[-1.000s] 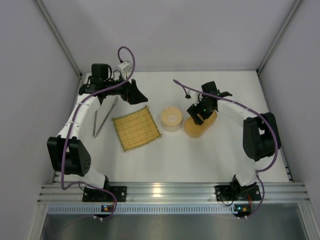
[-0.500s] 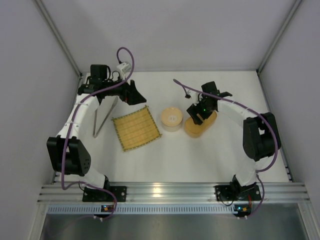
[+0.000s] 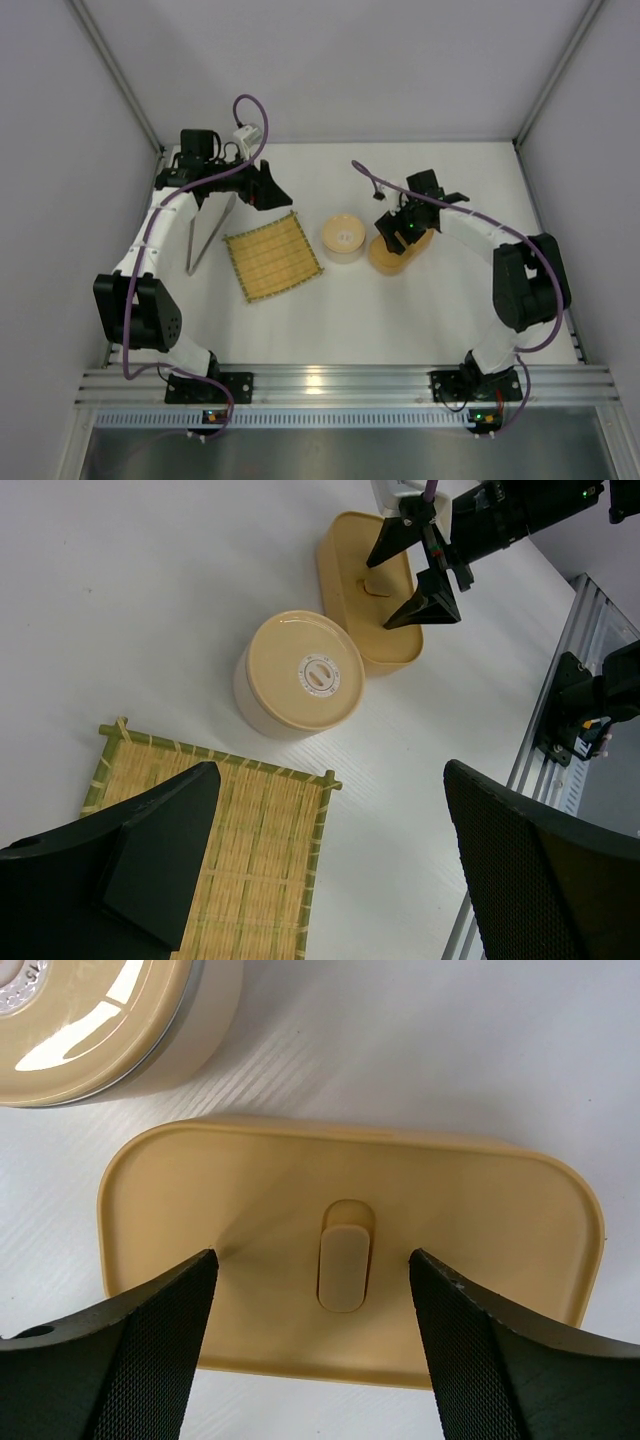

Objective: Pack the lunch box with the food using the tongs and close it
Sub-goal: Close the box lid on the packing box.

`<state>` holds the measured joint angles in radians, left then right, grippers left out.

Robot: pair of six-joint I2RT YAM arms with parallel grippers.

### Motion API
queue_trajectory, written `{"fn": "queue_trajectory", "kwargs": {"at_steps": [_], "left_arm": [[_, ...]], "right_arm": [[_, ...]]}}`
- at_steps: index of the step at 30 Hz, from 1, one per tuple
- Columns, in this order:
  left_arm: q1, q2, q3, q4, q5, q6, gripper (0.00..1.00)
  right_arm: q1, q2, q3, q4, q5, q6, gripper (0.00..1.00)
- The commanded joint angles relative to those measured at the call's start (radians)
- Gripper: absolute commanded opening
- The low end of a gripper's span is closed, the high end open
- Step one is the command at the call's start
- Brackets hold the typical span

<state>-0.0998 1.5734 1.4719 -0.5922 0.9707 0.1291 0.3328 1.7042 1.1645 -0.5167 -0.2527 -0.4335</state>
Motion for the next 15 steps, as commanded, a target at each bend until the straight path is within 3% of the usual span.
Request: {"fn": "queue_trajectory", "kwargs": {"at_steps": [1, 15], "left_arm": [[0.005, -0.035, 0.021, 0.002, 0.013, 0.006, 0.98], [0.005, -0.033, 0.015, -0.006, 0.020, 0.010, 0.98]], "right_arm": [[0.009, 0.012, -0.058, -0.180, -0.049, 0.058, 0.76], [-0.087, -0.012, -0.037, -0.240, -0.080, 0.004, 0.68]]}}
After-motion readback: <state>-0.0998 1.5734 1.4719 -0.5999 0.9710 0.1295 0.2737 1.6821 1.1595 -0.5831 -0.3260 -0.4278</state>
